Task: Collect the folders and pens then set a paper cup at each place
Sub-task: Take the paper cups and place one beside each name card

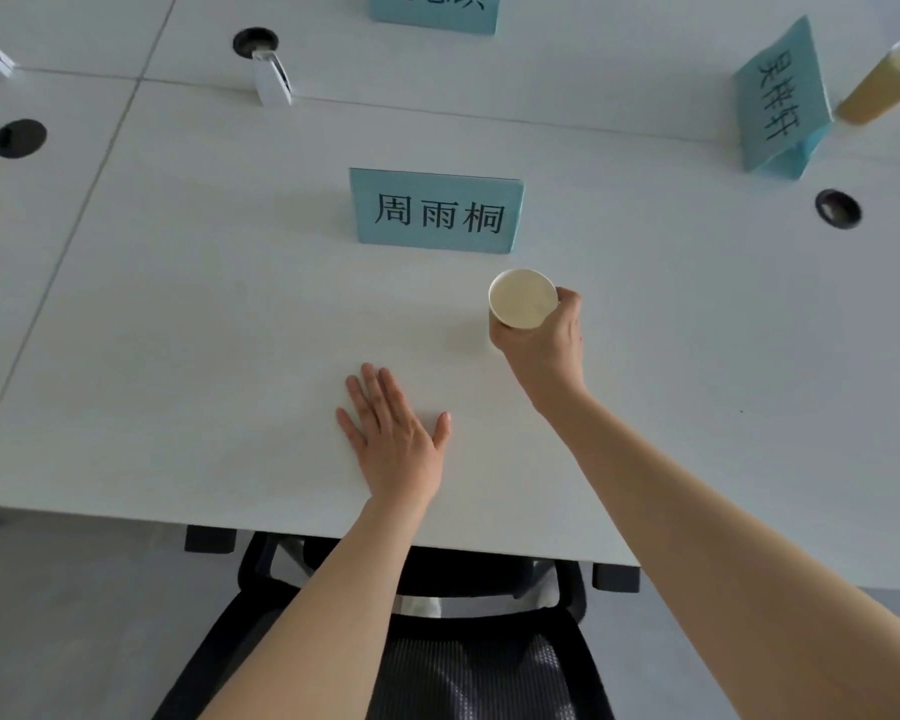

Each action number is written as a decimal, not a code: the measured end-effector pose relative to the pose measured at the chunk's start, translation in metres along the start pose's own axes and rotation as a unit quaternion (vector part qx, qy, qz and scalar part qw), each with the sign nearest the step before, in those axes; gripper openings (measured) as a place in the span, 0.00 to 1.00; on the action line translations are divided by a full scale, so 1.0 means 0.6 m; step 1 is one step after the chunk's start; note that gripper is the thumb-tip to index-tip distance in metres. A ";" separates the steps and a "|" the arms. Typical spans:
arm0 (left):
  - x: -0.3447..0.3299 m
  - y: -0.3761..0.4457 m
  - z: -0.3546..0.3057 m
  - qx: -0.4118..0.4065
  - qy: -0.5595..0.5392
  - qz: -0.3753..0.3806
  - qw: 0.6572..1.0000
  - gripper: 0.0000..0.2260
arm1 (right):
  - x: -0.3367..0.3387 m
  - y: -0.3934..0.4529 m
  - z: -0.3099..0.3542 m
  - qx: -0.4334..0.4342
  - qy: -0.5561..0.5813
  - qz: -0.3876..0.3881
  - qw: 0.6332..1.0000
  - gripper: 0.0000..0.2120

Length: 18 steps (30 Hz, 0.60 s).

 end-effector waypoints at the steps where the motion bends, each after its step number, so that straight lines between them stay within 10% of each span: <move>1: 0.000 0.002 -0.005 0.023 -0.006 0.000 1.000 0.41 | 0.006 0.010 -0.004 0.000 0.003 -0.001 1.000 0.30; 18: -0.013 0.000 -0.076 0.190 -0.007 -0.040 0.981 0.41 | 0.016 0.244 0.024 0.101 0.005 0.065 0.993 0.31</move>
Point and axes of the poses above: each hand's wrist, its own y-axis towards the middle knuckle, its own x-axis out of the back of the hand, z = x × y, the point moved 7 cm from there along y, towards the middle knuckle, and after that the axes turned 10 degrees about -z, right-handed, at the moved point
